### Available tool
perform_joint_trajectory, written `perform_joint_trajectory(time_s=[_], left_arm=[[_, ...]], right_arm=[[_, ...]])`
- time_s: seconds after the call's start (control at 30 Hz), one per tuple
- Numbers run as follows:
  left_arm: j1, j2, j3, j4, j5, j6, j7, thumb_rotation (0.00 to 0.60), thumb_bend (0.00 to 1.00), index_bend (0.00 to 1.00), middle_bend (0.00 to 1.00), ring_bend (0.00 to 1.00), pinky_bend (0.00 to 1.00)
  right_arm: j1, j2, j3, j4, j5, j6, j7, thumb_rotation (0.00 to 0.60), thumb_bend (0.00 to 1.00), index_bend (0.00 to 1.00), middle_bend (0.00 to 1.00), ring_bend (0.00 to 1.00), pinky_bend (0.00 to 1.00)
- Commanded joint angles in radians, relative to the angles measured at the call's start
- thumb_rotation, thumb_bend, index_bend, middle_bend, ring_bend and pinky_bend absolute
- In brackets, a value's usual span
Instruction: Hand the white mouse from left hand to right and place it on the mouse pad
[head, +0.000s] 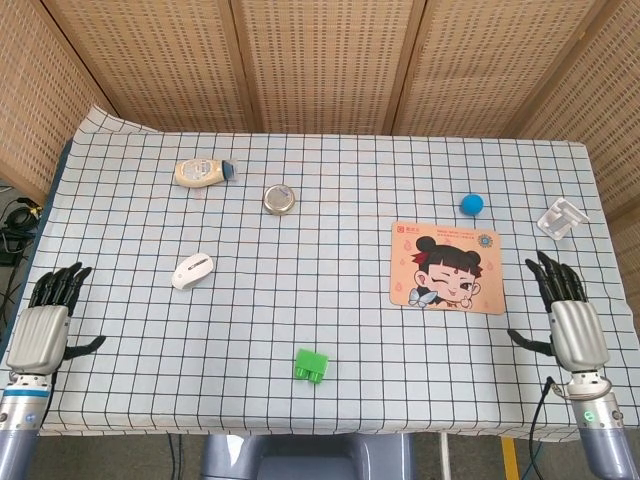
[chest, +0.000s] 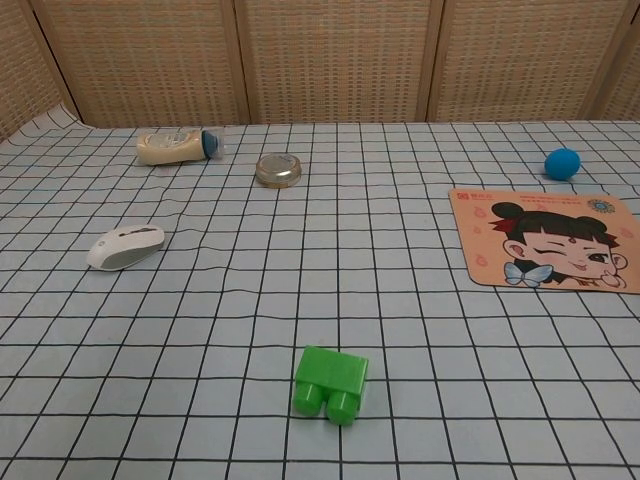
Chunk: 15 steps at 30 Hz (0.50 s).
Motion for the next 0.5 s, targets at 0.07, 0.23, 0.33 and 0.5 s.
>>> perform_joint_trajectory(time_s=[0.07,0.23,0.33,0.5], left_arm=[[-0.028,-0.017,-0.030,-0.023,-0.052,-0.037,0.047,0.600,0.04,0.04,0.00,0.00,0.00],[-0.085,-0.041,-0.080,-0.044,-0.131,-0.088,0.138,0.600,0.09,0.04,0.00,0.00,0.00],[-0.126,-0.067,-0.115,-0.050,-0.189,-0.118,0.203,0.600,0.12,0.04,0.00,0.00,0.00],[-0.190,-0.127,-0.156,-0.020,-0.298,-0.161,0.304,0.600,0.15,0.04,0.00,0.00,0.00]], right_arm=[[0.001,0.009,0.005,0.001,0.005,-0.005,0.022,0.600,0.11,0.00,0.00,0.00,0.00],[0.002,0.019,0.010,0.002,0.007,-0.006,0.051,0.600,0.11,0.00,0.00,0.00,0.00],[0.002,0.025,0.012,0.004,0.008,-0.008,0.069,0.600,0.11,0.00,0.00,0.00,0.00],[0.001,0.032,0.013,0.005,0.010,-0.012,0.095,0.600,0.11,0.00,0.00,0.00,0.00]])
